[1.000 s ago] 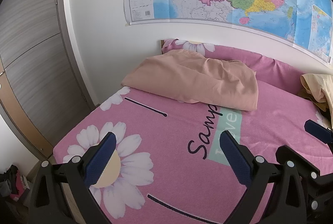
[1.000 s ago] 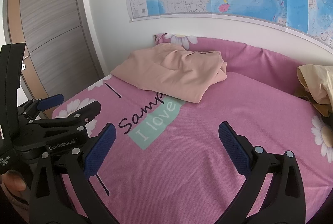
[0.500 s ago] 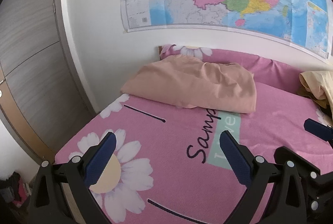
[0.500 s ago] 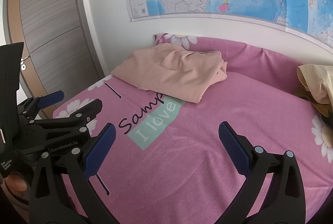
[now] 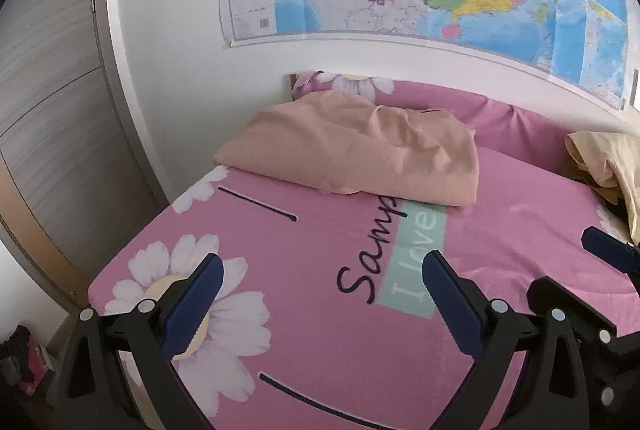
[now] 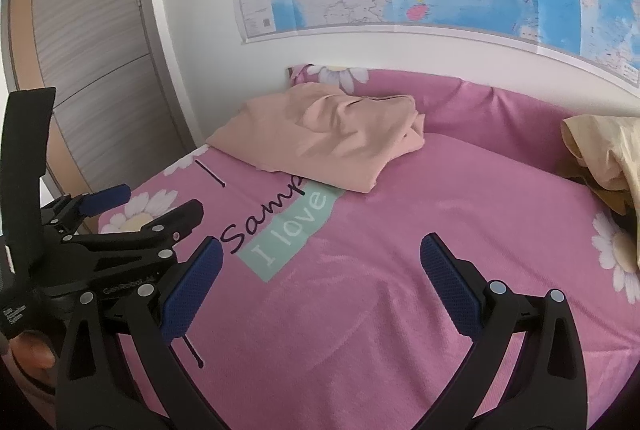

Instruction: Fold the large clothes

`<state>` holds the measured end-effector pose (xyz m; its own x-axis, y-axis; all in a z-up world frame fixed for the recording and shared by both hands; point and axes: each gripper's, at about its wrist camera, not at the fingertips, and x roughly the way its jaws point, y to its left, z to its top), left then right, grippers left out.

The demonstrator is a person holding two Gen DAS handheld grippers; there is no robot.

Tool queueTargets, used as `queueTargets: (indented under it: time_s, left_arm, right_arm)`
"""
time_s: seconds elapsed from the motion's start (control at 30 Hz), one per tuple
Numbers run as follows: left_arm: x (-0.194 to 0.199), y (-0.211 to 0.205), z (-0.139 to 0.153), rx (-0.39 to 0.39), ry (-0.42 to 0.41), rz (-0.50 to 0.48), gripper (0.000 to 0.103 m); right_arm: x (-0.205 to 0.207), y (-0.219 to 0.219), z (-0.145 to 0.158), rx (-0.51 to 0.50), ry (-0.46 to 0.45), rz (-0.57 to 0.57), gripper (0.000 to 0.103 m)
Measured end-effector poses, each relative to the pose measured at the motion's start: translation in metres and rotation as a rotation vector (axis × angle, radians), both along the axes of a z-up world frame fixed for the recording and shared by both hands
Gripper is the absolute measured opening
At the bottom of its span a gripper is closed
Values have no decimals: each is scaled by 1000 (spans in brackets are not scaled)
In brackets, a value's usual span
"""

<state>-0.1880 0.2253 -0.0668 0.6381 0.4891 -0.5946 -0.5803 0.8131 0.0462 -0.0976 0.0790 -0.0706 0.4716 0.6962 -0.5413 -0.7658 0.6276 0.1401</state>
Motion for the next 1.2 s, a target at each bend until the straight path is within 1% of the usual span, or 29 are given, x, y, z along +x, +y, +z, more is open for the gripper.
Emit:
queueTargets:
  time_s: [0.13,0.3,0.37,0.47,0.57,0.6,0.67,0.77,0.8,0.87,0.93,0.97,1.0,1.07,1.13,1.2]
  left_arm:
    - [2,0,-2,-54,-8,-22,97]
    - [6,-6,-6,-48,-2,-31,97]
    - [6,-6,-8,-71,-6,-38,97]
    - [8,-5,-11,-120,-10,-52,93]
    - [10,-9,-12,-131,-15,-79,95]
    - [11,-11,-12,-134,-19,-94,97]
    - [13,-17,-13,-151,-20,-135,97]
    - [23,-28,-19,-190,24,-204,97]
    - [29,-33,-22,-209,52,-244,97]
    - [38,-38,-28,-247,85,-286,97]
    - [43,-45,-32,-279,78,-306,97]
    - [45,-51,-32,-278,68,-326,97]
    - [47,-56,-32,-267,69,-336,97]
    - [57,-74,-32,-222,84,-367,97]
    - [66,-89,-31,-190,94,-387,97]
    - [76,-107,-28,-184,85,-431,97]
  right_arm:
    - [4,-8,0,4,10,-16,98]
    - [7,-16,-1,7,20,-35,98]
    - [8,-19,-1,7,23,-43,98]
    - [9,-27,-1,13,36,-57,98]
    - [9,-34,-1,8,40,-71,98]
    - [8,-36,-1,9,37,-78,98]
    - [7,-42,0,13,34,-90,98]
    - [8,-50,1,2,37,-98,97]
    - [8,-54,1,-9,24,-117,98]
    - [7,-65,1,-19,10,-139,98]
    - [12,-77,0,-17,35,-175,98]
    - [15,-87,-1,-15,49,-207,98]
    - [16,-94,-2,-17,44,-237,98]
    - [17,-113,-3,-32,19,-310,98]
    - [19,-132,-6,-37,16,-372,98]
    - [21,-152,-6,-26,19,-431,98]
